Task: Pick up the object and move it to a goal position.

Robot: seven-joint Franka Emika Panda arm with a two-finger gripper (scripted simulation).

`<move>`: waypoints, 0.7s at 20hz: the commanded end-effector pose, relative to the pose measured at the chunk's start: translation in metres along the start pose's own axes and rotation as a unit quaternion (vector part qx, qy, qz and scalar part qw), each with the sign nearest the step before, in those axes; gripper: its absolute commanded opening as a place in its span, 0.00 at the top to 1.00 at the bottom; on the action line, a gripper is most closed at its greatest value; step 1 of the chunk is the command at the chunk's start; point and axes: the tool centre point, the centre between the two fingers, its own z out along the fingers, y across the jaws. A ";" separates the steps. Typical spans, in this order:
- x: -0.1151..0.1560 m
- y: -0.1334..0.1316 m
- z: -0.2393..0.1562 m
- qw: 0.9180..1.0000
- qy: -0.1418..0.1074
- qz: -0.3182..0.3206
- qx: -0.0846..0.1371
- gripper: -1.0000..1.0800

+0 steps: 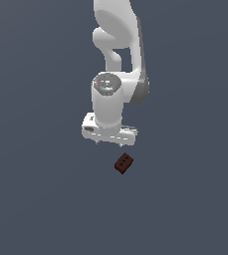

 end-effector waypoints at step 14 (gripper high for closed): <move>0.020 -0.047 0.040 0.984 0.001 0.179 0.005 0.04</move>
